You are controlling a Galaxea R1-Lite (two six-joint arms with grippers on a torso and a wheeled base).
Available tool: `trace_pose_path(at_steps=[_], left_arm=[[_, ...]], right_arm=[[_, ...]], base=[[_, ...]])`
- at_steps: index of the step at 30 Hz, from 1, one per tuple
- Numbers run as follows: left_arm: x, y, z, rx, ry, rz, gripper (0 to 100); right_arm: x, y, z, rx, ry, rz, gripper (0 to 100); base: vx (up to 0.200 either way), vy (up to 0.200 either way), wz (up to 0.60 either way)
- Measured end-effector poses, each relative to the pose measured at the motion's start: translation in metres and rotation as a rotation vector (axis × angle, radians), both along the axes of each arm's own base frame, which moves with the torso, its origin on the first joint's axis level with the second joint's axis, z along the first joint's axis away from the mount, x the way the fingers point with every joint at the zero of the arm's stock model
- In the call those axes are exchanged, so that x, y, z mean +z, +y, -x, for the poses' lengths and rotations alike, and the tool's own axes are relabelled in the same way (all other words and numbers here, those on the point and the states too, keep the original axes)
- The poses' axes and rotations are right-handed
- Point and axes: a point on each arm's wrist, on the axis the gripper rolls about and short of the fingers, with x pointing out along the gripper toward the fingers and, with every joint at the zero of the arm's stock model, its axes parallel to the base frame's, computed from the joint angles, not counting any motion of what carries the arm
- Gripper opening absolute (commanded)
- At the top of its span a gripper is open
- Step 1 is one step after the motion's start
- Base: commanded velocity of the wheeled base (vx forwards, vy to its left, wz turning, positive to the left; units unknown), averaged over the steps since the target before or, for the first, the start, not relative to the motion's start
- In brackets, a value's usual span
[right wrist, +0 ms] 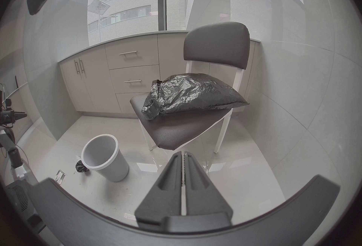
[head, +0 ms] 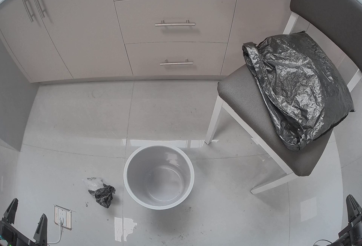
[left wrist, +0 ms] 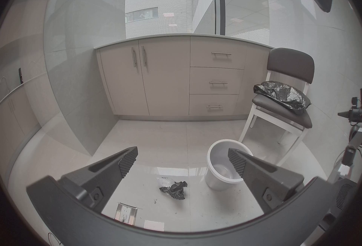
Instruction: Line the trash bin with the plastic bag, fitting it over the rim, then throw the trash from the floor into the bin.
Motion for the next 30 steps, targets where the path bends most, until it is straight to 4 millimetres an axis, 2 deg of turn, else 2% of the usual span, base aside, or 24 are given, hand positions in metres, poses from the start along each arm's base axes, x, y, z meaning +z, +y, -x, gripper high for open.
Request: trace_pose_path(at_steps=[15, 17, 20, 23, 26, 30], left_arm=[[0.000, 0.000, 0.000, -0.003, 0.002, 0.008, 100], [0.000, 0.000, 0.000, -0.004, 0.002, 0.011, 100], [0.010, 0.000, 0.001, -0.005, -0.019, 0.040, 100], [0.032, 0.000, 0.005, -0.013, -0.062, 0.093, 100], [0.053, 0.000, 0.006, -0.029, -0.082, 0.131, 100], [0.079, -0.001, -0.001, -0.074, -0.049, 0.177, 100]], right_arm=[[0.004, 0.000, 0.000, 0.003, -0.032, -0.014, 0], [0.014, 0.000, 0.003, 0.003, -0.070, -0.043, 0], [0.041, 0.000, 0.007, 0.012, -0.144, -0.065, 0], [0.074, 0.001, 0.007, 0.043, -0.184, -0.075, 0], [0.098, 0.001, -0.003, 0.081, -0.173, -0.093, 0], [0.129, 0.002, -0.031, 0.138, -0.137, -0.133, 0]], base=[[0.000, 0.000, 0.00], [0.000, 0.000, 0.00], [0.000, 0.000, 0.00], [0.000, 0.000, 0.00], [0.000, 0.000, 0.00], [0.000, 0.000, 0.00]])
